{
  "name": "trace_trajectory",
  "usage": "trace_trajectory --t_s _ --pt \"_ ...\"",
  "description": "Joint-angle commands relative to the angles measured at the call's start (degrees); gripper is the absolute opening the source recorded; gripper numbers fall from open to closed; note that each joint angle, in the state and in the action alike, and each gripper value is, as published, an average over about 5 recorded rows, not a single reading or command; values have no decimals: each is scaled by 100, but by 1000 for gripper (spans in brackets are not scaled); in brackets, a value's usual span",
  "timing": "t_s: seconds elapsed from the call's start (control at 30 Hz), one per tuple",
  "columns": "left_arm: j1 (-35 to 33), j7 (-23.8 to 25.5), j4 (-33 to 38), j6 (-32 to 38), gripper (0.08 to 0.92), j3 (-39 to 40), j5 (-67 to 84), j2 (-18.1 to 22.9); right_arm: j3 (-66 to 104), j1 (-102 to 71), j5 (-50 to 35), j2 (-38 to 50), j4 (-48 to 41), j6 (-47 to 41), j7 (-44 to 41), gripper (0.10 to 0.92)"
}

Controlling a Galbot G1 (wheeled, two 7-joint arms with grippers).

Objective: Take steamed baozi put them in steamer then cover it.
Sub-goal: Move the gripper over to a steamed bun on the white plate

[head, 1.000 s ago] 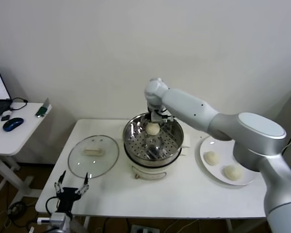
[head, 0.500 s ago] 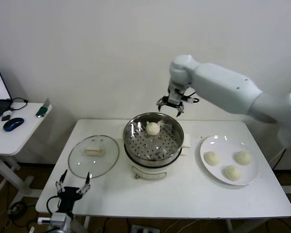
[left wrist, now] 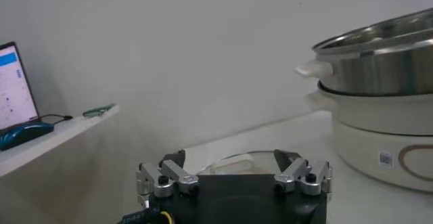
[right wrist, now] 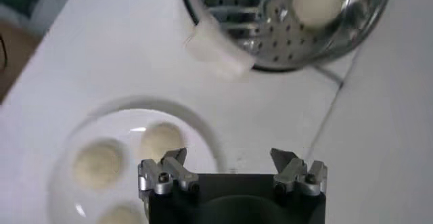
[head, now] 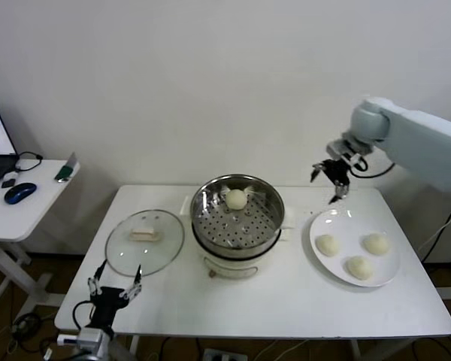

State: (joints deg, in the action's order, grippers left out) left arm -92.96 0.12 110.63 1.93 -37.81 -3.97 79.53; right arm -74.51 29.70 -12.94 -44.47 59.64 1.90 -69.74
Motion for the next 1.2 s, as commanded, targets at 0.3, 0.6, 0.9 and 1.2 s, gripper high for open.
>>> trace_trajectory --t_s 0.3,0.6,0.9,1.2 --pt "-142 29 -13 36 823 -79 -9 39 1857 -2329 1125 -101 -1054 -605 105 823" --pt "-150 19 -116 73 823 -126 -26 86 2367 -2614 1644 -700 -1777 -346 69 823" --pt "-135 10 -175 81 823 -133 -58 117 2717 -2736 1847 -1027 -2159 -211 83 823" --pt "-135 -2 -229 104 823 -121 -91 130 2901 -2800 1932 -1156 -2303 -119 32 811"
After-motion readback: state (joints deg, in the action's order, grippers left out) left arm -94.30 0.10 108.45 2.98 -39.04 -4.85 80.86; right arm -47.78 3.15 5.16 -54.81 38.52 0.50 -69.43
